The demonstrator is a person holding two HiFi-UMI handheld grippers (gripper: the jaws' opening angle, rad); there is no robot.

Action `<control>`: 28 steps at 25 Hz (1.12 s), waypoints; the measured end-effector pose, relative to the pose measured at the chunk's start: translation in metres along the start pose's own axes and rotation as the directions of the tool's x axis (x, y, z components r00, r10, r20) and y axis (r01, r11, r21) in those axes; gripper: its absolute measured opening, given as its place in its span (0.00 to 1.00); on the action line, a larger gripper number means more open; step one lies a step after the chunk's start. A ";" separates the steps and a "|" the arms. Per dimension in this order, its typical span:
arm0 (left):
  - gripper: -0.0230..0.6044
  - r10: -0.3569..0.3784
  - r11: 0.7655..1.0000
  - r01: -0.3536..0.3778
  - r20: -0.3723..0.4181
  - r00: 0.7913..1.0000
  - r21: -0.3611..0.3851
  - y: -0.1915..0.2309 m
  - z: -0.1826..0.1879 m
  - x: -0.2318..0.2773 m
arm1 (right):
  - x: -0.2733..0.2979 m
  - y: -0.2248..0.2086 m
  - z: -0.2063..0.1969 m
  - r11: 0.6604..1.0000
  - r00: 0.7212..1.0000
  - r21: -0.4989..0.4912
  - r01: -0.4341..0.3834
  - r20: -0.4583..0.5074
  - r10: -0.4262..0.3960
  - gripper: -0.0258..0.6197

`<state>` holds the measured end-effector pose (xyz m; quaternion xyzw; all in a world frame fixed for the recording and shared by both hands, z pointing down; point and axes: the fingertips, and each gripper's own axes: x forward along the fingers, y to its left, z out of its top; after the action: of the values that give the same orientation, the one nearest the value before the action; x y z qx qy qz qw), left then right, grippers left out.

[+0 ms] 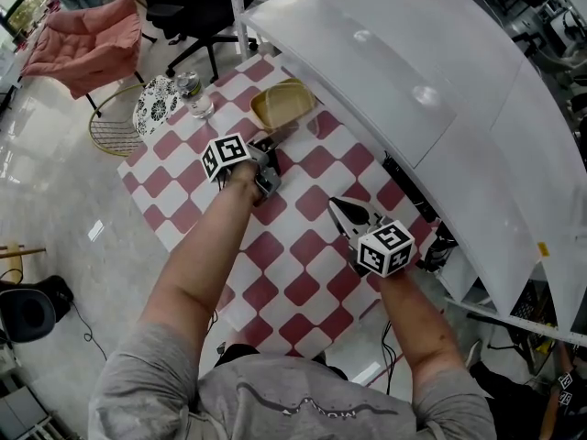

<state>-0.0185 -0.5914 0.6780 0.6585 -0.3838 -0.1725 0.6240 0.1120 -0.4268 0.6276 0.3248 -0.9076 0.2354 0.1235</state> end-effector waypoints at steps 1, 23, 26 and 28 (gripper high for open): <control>0.10 -0.009 1.000 0.009 0.001 1.000 0.008 -0.003 0.000 -0.003 | 0.000 0.001 0.001 1.000 1.000 -0.001 0.000 0.001 0.000 0.08; 0.10 -0.125 0.907 0.117 -0.006 0.992 0.405 -0.141 0.034 -0.066 | -0.013 -0.007 0.104 0.990 0.986 -0.041 0.133 0.104 -0.128 0.08; 0.10 -0.121 0.857 0.115 -0.022 0.992 0.503 -0.163 0.034 -0.081 | -0.019 -0.004 0.123 0.986 0.981 -0.042 0.159 0.119 -0.153 0.08; 0.10 -0.127 0.816 0.121 -0.029 0.991 0.565 -0.179 0.034 -0.090 | -0.024 -0.001 0.134 0.983 0.978 -0.048 0.176 0.126 -0.168 0.08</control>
<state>-0.0488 -0.5627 0.4788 0.8364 -0.3769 -0.0948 0.3865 0.1212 -0.4825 0.5041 0.4120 -0.8885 0.1768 0.0977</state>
